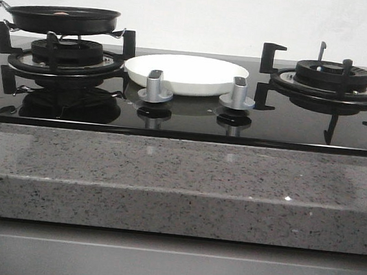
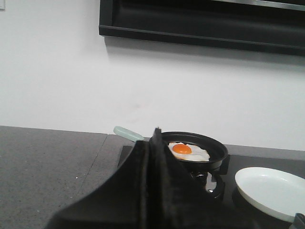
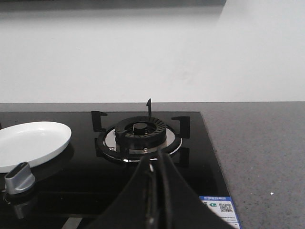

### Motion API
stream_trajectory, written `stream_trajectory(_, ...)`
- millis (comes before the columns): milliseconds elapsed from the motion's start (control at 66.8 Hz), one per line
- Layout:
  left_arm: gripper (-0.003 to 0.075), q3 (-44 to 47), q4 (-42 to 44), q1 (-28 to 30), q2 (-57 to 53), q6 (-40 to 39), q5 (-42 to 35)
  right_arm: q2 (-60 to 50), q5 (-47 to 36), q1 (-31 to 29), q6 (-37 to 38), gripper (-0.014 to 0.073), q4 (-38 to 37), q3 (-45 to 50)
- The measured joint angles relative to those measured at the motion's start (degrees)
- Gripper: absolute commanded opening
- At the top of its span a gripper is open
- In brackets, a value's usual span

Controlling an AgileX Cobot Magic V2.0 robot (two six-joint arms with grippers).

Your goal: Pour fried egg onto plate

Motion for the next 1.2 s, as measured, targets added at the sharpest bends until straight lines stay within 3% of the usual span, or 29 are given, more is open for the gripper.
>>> stream_trajectory(359,-0.002,-17.23,0.46,0.0,16.88,0.0,17.56,18.77,17.14,0.0,-0.12,-0.0066,0.0,-19.7)
stream_trajectory(823,-0.0003,-17.6,0.46,0.0,27.89,0.0,20.76,34.49,19.93,0.0,-0.12,-0.0061,0.0,-20.61)
stream_trajectory(913,0.009,-17.6,0.46,0.0,29.18,0.0,20.86,36.08,19.93,0.0,-0.12,0.0019,0.0,-20.61)
stream_trajectory(1077,0.0398,-17.6,0.46,0.0,31.29,0.0,20.86,38.54,19.23,0.0,-0.12,0.0379,0.0,-20.61)
stream_trajectory(1137,0.0445,-17.6,0.46,0.0,31.92,0.0,20.86,39.39,18.51,0.0,-0.12,0.0451,0.0,-20.61)
stream_trajectory(1197,0.044,-17.6,0.46,0.0,32.43,0.0,20.86,40.68,18.4,0.0,-0.12,0.0452,0.29,-20.86)
